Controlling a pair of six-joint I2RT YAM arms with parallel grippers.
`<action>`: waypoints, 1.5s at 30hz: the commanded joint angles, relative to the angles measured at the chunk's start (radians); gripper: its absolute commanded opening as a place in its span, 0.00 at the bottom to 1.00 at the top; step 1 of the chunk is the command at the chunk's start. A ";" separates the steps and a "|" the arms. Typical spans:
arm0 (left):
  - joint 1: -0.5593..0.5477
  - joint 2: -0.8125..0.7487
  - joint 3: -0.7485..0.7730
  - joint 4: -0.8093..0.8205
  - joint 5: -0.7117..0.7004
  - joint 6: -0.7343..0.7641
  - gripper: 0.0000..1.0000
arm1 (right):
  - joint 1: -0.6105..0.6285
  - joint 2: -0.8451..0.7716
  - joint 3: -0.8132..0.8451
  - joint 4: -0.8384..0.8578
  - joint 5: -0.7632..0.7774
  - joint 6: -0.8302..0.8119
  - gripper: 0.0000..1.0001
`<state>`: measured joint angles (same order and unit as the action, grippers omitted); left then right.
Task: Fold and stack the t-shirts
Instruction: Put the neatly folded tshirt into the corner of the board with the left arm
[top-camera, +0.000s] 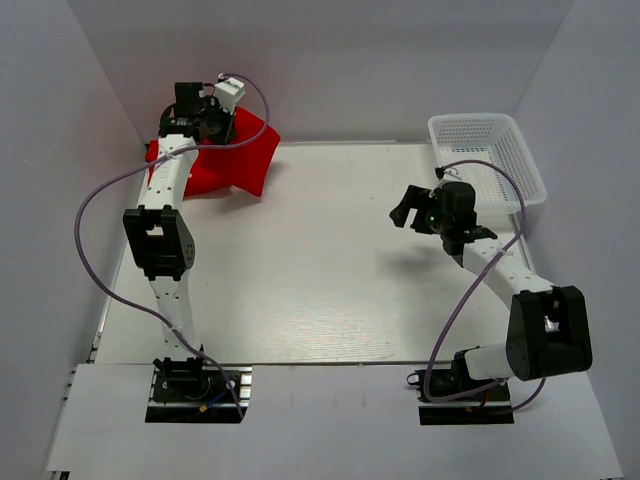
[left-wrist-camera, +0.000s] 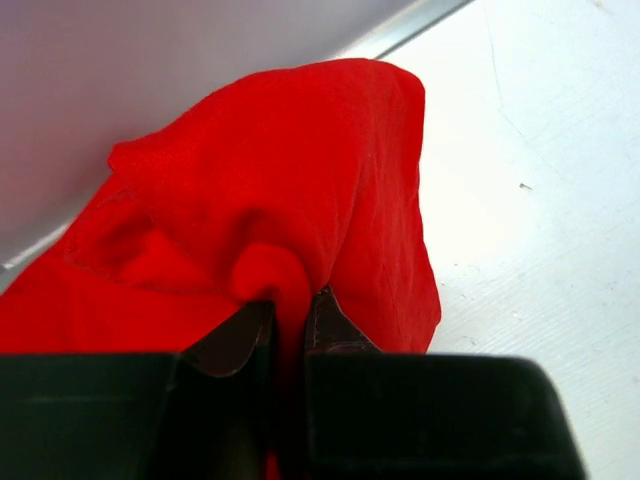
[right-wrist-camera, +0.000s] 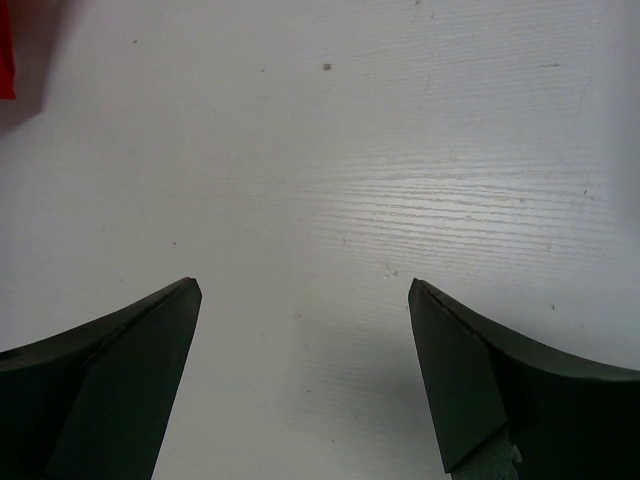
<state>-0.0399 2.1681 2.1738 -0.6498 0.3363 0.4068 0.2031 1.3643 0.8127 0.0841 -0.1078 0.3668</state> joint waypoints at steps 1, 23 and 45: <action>0.026 -0.042 0.066 0.016 0.064 0.018 0.00 | 0.004 0.025 0.040 0.057 -0.029 0.018 0.90; 0.192 -0.010 0.141 0.087 0.181 -0.017 0.00 | 0.027 0.105 0.103 0.039 0.017 0.029 0.90; 0.318 0.140 0.121 0.185 0.104 -0.086 0.00 | 0.045 0.147 0.172 -0.046 0.103 0.026 0.90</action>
<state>0.2611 2.3444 2.2814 -0.5381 0.4969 0.3271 0.2409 1.4971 0.9337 0.0471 -0.0284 0.3923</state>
